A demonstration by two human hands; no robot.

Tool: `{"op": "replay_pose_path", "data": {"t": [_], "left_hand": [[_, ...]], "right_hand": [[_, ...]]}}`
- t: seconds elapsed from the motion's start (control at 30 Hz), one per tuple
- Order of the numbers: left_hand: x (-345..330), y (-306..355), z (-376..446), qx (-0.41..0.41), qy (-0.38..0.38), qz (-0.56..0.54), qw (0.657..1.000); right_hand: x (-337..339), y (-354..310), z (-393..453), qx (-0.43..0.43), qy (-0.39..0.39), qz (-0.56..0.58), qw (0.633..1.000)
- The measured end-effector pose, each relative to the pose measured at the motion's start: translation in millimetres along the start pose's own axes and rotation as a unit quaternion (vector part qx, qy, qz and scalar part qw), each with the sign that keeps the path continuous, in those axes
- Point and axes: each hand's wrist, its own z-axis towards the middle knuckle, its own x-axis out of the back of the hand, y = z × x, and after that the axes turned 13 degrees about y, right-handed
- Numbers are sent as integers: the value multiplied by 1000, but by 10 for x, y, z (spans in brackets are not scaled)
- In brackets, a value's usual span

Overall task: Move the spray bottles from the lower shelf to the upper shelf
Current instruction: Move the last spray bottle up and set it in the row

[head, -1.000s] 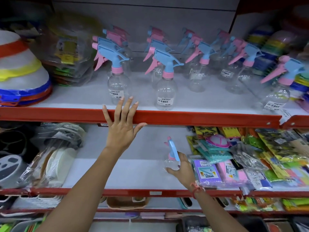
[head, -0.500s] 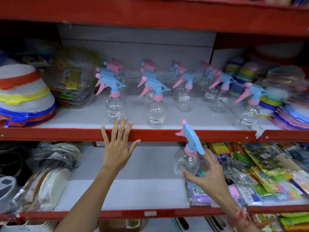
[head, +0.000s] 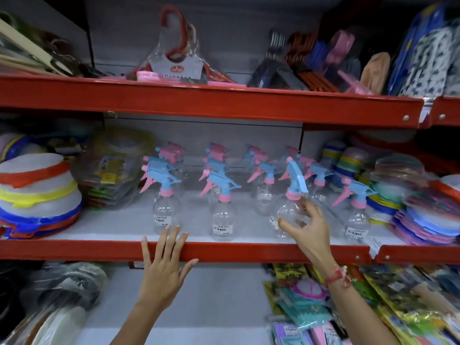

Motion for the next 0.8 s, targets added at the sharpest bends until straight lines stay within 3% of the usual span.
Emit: {"op": "replay_pose_path", "data": {"t": [0.13,0.37,0.57,0.7,0.8], "left_hand": [[-3,-7,18,-1,0,-3,1000],[-30,-17,23,-1,9,-3,1000],[-24,-12,13,0,12,4,1000],[-9,2,1,4,10,11,1000],[7,16,-2,4,9,22,1000]], "right_hand": [[-74,164,130,6,-24,-85,996],[-67,288,194,5,-74,-112,991],[-241,185,102,33,34,-184,982],[-244,222,41,40,33,-188,981],[-153,305,88,30,-28,-153,987]]}}
